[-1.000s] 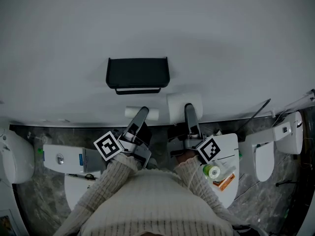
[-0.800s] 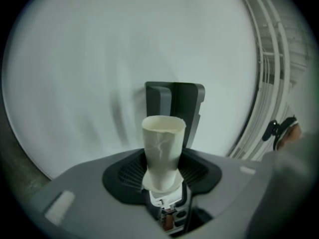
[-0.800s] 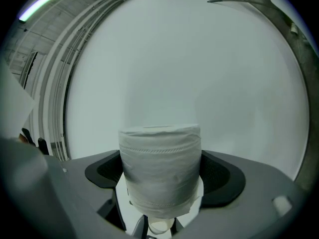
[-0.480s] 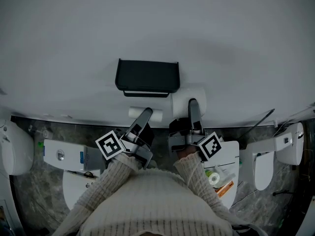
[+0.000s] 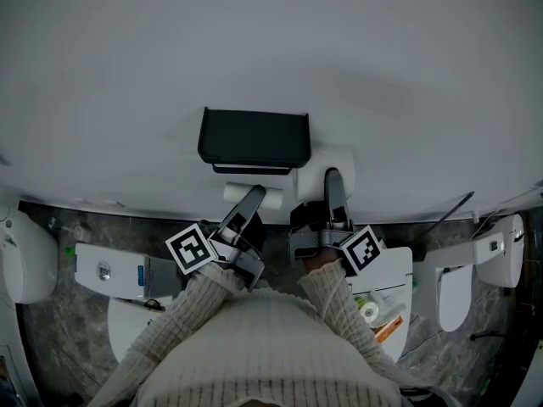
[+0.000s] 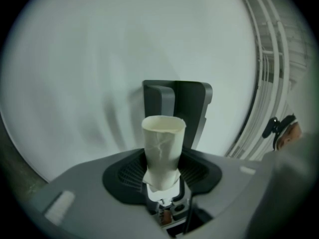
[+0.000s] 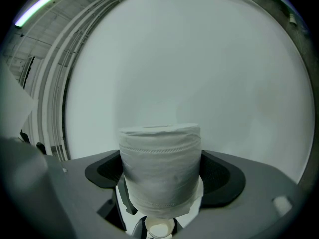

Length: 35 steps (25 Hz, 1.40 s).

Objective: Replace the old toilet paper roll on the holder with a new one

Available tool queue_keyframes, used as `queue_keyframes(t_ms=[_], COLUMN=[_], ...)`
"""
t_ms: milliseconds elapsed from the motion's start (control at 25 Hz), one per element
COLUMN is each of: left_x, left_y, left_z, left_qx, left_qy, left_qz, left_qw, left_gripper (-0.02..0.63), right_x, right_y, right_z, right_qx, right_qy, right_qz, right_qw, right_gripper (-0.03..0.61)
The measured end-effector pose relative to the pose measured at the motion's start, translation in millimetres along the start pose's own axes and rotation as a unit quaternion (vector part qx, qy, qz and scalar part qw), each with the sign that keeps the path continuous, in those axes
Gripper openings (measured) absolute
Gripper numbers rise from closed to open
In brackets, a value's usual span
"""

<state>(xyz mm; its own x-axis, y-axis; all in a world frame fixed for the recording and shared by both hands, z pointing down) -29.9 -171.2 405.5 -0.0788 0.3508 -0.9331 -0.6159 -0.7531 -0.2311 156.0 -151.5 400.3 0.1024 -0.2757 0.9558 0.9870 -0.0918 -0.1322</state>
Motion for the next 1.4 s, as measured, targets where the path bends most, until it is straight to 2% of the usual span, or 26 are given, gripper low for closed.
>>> queue_keyframes(t_ms=[400,520,760,1040,1400], left_x=[1.3,-3.5,-10.4,-5.2,-2.2], left_y=[-2.4,7.6,42.1,50.1,49.6], left_z=[4.8,2.8,48.6,65.9,71.0], left_qx=[0.008,0.013,0.034,0.076,0.107], left_qy=[0.004,0.009,0.008,0.024,0.043], left_qz=[-0.002,-0.001,0.005,-0.005,-0.016], left_qw=[1.0,0.9999,0.9994,0.9968,0.9932], left_gripper=[0.178,0.178,0.178,0.178,0.178], right_x=[-3.0,1.0,3.8,-1.7,2.7], right_y=[-9.0,-17.3,-77.0,-87.8,-98.9], right_z=[-4.3,-15.7,-25.5,-28.0,-41.8], right_qx=[-0.019,-0.028,-0.041,-0.063,-0.102], right_qy=[0.008,0.005,0.01,0.016,0.016], right_qz=[-0.006,-0.011,-0.015,-0.029,-0.061], right_qw=[1.0,1.0,0.999,0.997,0.993], right_gripper=[0.466,0.466,0.466,0.465,0.465])
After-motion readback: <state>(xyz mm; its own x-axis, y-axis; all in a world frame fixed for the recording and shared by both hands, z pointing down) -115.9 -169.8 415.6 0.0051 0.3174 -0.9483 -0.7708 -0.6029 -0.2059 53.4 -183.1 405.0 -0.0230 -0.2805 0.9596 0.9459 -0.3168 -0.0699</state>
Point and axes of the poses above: the fingertips, and each gripper's own axes: z backward along the fingers, x to its right, y out of its top, the point moved 6 cm from there along z, backward along the fingers, and after that the axes turned 3 degrees about -x, right-handed, at the moved point
